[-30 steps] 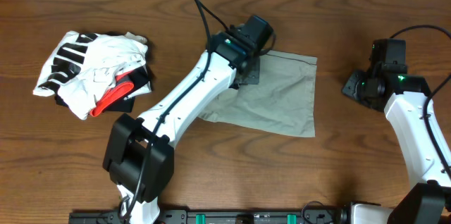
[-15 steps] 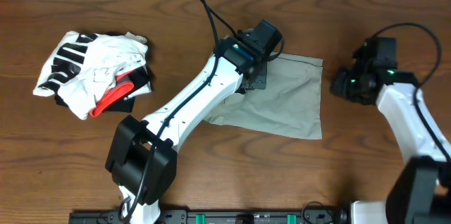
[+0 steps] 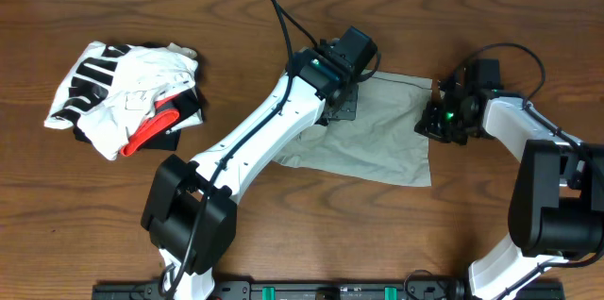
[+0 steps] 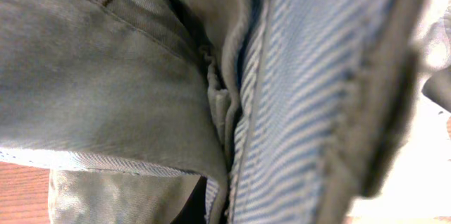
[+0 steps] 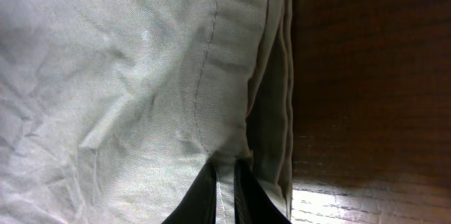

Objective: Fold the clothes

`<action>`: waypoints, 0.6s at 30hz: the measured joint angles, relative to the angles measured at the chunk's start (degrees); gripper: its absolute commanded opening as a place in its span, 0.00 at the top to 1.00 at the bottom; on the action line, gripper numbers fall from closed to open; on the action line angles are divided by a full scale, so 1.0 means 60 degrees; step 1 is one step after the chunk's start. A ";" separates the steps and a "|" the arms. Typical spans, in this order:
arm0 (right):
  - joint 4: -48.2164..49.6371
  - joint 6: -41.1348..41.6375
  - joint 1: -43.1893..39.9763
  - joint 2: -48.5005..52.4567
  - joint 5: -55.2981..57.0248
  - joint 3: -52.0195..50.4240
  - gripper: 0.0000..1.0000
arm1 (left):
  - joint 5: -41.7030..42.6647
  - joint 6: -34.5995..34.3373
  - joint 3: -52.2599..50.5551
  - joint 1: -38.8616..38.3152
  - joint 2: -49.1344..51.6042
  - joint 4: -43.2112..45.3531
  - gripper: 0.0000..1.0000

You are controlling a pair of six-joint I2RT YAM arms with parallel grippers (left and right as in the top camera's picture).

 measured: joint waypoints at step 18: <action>-0.0353 -0.0011 0.0000 0.0000 0.0368 0.0062 0.91 | 0.0827 -0.0033 0.0000 -0.0506 0.0943 0.0259 0.77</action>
